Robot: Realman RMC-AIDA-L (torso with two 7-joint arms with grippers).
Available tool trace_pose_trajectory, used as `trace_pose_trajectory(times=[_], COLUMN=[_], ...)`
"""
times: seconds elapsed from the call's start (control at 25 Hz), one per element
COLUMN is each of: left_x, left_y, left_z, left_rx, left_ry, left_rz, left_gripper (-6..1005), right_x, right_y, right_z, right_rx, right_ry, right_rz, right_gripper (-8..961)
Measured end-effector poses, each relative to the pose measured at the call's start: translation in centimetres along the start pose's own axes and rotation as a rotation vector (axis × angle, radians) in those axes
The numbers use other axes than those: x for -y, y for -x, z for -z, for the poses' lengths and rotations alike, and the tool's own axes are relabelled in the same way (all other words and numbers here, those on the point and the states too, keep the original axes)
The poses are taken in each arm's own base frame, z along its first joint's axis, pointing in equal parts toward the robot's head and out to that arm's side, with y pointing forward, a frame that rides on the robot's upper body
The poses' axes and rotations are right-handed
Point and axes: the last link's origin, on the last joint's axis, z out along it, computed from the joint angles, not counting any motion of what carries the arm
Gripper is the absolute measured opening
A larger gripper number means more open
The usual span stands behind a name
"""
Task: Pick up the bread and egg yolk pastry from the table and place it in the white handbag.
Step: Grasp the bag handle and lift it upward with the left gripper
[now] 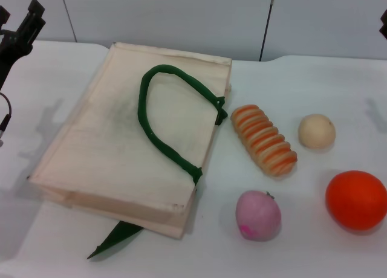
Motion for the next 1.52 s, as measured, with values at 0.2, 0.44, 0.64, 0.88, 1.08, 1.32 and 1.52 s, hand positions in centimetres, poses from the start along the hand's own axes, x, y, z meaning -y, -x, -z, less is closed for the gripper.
trace_pose_trajectory(times=[0.2,0.44,0.64,0.88,1.08,1.32,1.52], left_x=[0.0,-0.1,-0.4,-0.6,0.0,-0.7,-1.8], left_y=[0.0,0.1,0.4,1.1,1.2,1.7,2.4], left_z=[0.0,0.0,-0.3,-1.9,-3.8,-5.5,-6.6], left_rx=[0.001,0.004,0.029,0.189,0.406,0.598,0.766], left_ry=[0.001,0.005,0.023,0.095,0.101,0.132,0.161], left_rz=[0.0,-0.002,0.011,0.138,0.244,0.232,0.234], left_gripper=[869,867,866,864,862,860,859], right_x=[0.0,0.0,0.1,0.2,0.1,0.1,0.1], right_y=[0.0,0.0,0.0,-0.1,-0.1,-0.1,-0.1], right_z=[0.0,0.0,0.0,0.0,-0.1,-0.1,0.0], right_rx=[0.0,0.0,-0.002,-0.012,-0.012,-0.012,-0.013], right_ry=[0.0,0.0,-0.002,-0.007,-0.006,-0.004,-0.006], right_rz=[0.0,0.0,0.001,0.004,0.005,0.005,0.003], right_gripper=[894,894,893,893,893,894,893])
